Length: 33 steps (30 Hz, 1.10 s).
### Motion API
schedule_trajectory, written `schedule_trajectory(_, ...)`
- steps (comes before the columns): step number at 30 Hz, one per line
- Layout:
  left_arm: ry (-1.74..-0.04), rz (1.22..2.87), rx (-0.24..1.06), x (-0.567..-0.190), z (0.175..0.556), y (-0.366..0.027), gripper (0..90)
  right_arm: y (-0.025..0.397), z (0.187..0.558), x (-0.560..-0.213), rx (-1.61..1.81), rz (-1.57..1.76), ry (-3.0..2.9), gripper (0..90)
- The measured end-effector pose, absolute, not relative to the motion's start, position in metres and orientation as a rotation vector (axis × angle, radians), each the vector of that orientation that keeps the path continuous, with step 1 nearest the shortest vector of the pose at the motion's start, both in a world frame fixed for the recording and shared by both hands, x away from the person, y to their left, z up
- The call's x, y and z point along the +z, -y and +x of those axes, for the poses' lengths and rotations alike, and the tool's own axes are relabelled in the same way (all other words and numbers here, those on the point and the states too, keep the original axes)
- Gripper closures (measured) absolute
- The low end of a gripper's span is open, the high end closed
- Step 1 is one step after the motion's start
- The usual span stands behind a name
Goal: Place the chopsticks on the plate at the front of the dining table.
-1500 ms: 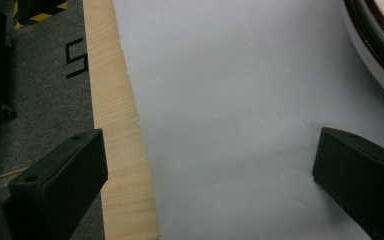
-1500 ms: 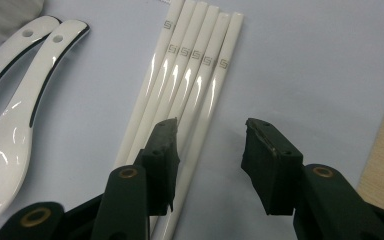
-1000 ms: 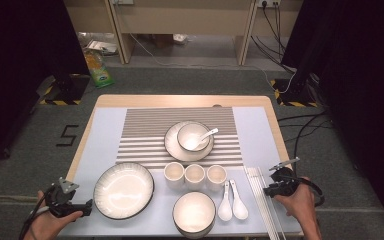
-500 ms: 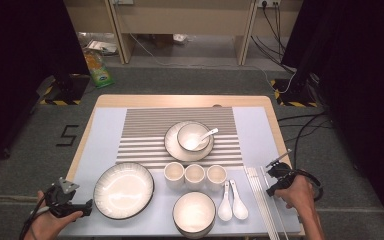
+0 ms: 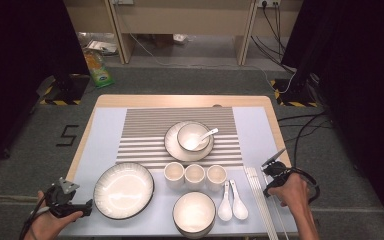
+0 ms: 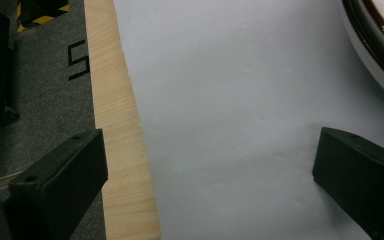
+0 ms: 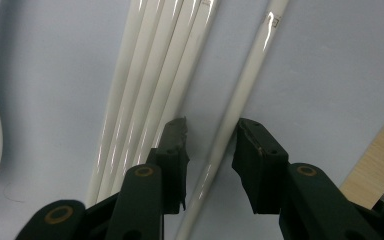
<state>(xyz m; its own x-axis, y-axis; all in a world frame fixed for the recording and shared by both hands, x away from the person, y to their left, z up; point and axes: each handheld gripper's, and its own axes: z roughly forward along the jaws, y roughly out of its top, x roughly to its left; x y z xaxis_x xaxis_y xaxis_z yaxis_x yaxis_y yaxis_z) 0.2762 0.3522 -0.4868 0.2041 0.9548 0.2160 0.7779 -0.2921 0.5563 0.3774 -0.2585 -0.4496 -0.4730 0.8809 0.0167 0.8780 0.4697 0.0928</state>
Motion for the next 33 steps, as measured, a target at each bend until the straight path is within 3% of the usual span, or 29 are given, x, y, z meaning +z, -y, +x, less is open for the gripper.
schedule_trajectory(14, -1.629, 2.158, 0.760, -0.487, 0.276, -0.352, 0.1, 0.264, 0.380, -0.449, 0.143, 1.594, -2.655, 81.7)
schedule_trajectory(33, -1.628, 2.157, 0.751, -0.487, 0.277, -0.353, 0.1, 0.271, 0.383, -0.448, 0.190, 1.630, -2.655, 84.7)
